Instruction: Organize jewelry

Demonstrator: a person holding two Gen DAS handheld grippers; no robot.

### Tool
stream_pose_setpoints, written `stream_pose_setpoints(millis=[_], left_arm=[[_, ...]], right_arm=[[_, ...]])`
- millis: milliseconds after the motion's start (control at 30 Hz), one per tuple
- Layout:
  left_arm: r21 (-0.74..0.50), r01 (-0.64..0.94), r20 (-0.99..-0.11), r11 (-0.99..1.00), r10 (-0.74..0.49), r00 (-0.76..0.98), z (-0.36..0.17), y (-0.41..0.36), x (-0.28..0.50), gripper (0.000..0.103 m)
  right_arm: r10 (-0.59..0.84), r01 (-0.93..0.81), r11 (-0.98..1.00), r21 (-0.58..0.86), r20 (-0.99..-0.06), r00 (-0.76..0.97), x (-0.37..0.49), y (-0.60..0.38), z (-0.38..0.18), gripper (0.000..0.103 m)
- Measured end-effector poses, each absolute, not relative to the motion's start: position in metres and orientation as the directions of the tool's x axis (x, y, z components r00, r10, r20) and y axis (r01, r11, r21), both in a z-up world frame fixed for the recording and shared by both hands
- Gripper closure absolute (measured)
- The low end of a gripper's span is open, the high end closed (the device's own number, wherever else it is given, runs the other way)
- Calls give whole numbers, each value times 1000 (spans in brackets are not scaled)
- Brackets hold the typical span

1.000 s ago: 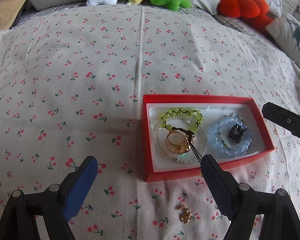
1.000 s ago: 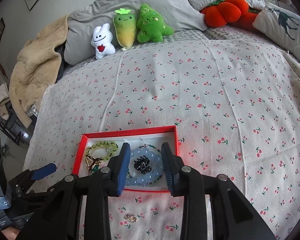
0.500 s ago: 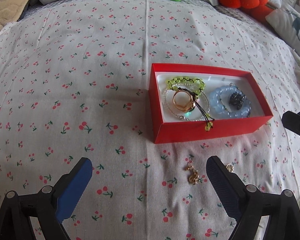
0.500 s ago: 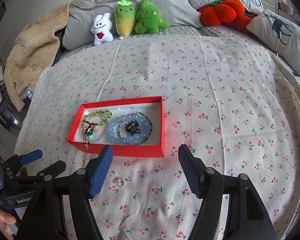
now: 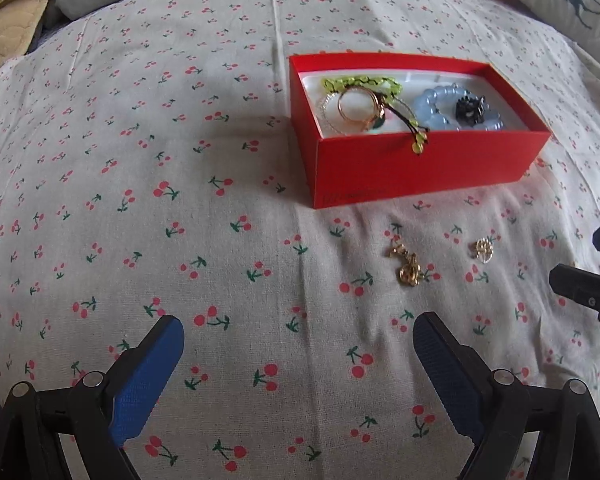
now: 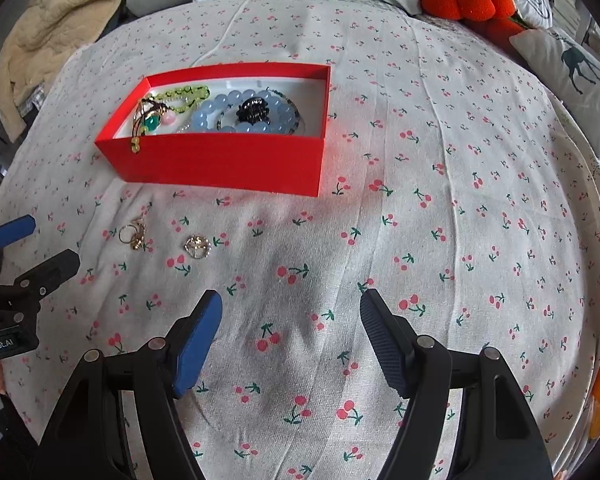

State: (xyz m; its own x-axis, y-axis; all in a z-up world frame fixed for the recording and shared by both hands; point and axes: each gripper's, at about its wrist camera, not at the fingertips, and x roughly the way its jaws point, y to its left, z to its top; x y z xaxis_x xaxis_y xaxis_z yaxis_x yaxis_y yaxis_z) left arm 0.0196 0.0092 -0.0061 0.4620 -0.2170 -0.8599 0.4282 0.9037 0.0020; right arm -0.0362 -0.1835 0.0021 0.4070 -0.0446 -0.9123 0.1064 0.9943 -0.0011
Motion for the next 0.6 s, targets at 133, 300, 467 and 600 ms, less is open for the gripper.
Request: stream_pose_setpoints(millis=[133,300,467,600], left_arm=[[20,473,-866,881,-221,448,-28,3,12,7],[96,492,-819,865,-212,533,-38,0,3,0],[66,472,-835,879,-211,508,-40,2,10,0],[75,466,-833,881,-202,516,-39,-1,9,0]], right_arm=[[-55,57,998,-36,-921,386,-41,-174,-17,29],[-113,46,994,-103,-893,435,-47,-170,-23,12],[-63,110,994,-16,-898,436,-48,-190,-31,0],[-90,103,993,-49,-891,445,-49,-185,-32,0]])
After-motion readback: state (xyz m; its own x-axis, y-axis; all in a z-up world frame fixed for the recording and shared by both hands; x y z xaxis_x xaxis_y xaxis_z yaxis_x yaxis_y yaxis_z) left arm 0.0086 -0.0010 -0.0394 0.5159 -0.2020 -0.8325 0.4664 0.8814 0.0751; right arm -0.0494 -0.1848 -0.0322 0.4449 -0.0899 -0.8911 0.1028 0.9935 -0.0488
